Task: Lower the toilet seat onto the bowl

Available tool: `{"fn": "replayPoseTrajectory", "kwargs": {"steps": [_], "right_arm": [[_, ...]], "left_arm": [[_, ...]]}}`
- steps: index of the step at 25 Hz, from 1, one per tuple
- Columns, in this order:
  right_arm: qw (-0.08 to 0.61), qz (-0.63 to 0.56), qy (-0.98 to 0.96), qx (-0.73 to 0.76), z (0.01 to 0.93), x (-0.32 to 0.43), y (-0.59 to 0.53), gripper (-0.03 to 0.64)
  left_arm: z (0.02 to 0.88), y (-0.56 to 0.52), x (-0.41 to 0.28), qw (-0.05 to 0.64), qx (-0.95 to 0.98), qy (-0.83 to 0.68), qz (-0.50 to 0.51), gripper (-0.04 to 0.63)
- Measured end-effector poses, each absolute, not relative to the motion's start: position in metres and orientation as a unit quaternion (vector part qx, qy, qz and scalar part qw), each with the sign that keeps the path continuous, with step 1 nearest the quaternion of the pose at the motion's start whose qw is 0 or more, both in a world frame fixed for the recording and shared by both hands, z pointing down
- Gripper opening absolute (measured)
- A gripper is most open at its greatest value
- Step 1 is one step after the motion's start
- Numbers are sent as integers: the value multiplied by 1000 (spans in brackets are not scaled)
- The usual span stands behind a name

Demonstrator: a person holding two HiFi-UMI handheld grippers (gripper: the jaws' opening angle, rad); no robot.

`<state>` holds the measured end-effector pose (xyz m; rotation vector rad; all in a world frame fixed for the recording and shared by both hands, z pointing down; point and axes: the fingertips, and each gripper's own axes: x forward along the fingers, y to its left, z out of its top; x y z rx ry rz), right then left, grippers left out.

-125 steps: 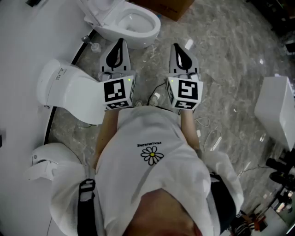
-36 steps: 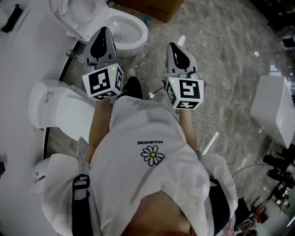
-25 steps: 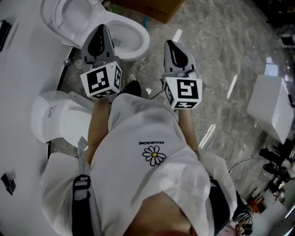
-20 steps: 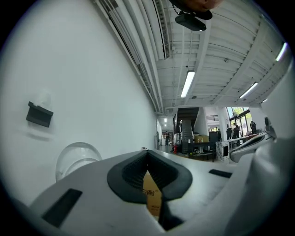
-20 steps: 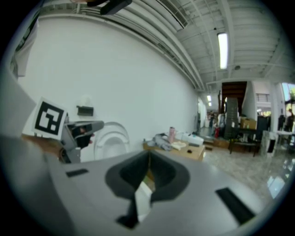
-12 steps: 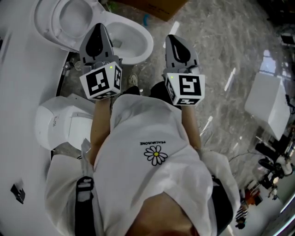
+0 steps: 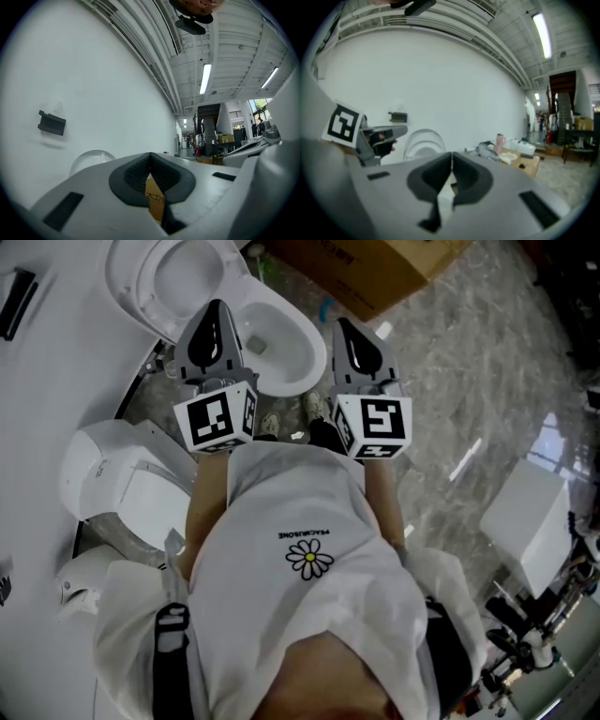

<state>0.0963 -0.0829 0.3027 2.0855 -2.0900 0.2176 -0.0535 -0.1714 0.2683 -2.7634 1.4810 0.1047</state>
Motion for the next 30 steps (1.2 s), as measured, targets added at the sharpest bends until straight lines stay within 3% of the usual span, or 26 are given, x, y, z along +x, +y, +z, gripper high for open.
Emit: {"fn": "replayPoseTrajectory", "kwargs": {"steps": [13, 22, 24, 28, 30], "right_arm": [[83, 77, -763, 636, 305, 117, -146, 29], [120, -6, -851, 512, 281, 59, -241, 32], [123, -24, -869, 478, 274, 41, -269, 35], [141, -44, -890, 432, 279, 8, -323, 128], [156, -43, -896, 414, 293, -7, -348, 141]], "left_arm": [[266, -198, -58, 15, -828, 561, 13, 20], [268, -259, -110, 32, -780, 623, -34, 25], [271, -274, -117, 39, -777, 627, -49, 59], [287, -306, -141, 25, -764, 641, -69, 101], [301, -319, -157, 12, -751, 656, -77, 107]]}}
